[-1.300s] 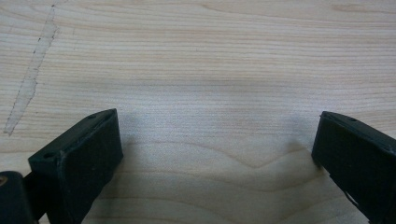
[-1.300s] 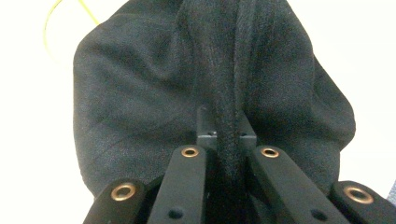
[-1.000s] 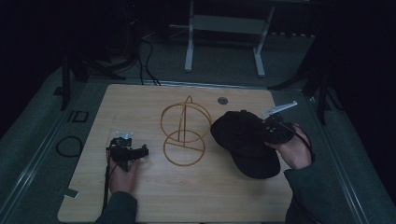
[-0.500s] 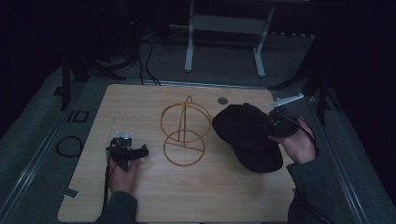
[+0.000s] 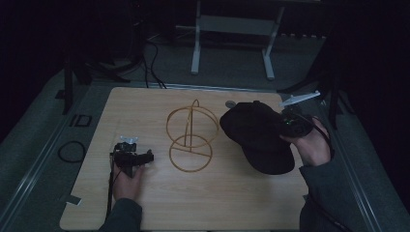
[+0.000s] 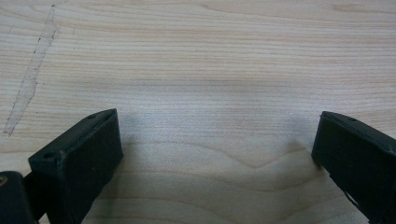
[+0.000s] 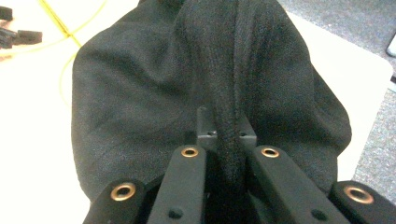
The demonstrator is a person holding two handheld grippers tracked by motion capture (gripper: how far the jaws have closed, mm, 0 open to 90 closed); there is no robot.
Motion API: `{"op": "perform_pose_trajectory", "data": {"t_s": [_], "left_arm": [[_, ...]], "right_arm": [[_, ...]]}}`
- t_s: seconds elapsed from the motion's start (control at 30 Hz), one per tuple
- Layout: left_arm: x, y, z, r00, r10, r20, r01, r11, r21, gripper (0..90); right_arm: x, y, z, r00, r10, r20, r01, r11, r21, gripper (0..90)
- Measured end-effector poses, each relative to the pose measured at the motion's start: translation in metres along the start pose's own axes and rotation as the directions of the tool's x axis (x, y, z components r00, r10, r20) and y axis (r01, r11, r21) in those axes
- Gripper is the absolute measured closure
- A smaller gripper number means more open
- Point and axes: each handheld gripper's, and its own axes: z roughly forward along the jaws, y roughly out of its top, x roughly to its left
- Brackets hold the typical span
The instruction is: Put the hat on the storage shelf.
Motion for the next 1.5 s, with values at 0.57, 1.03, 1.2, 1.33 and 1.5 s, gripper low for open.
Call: {"op": "perform_pose_trajectory", "data": {"t_s": [0.57, 1.03, 1.2, 1.33, 1.5], "left_arm": [[0.0, 0.0, 0.0, 1.0, -0.001, 0.0, 0.001, 1.0, -0.001, 1.2], [0.0, 0.0, 0.0, 1.0, 0.001, 0.0, -0.001, 1.0, 0.001, 1.2], [0.0, 0.0, 0.0, 1.0, 0.001, 0.0, -0.001, 1.0, 0.001, 1.2], [0.0, 0.0, 0.0, 1.0, 0.001, 0.0, -0.001, 1.0, 0.001, 1.2], [0.0, 0.0, 0.0, 1.0, 0.001, 0.0, -0.001, 1.0, 0.001, 1.2]], "right_arm": [[0.004, 0.02, -0.014, 0.9997, -0.019, -0.017, 0.018, 0.998, -0.067, 87.1], [0.001, 0.037, -0.02, 0.9971, -0.071, -0.026, 0.07, 0.996, -0.053, 87.0], [0.0, 0.042, -0.021, 0.9944, -0.102, -0.028, 0.101, 0.993, -0.053, 87.0], [0.0, 0.045, -0.022, 0.9929, -0.113, -0.037, 0.111, 0.992, -0.055, 87.0], [0.0, 0.048, -0.023, 0.9935, -0.107, -0.038, 0.104, 0.992, -0.067, 87.0]]}}
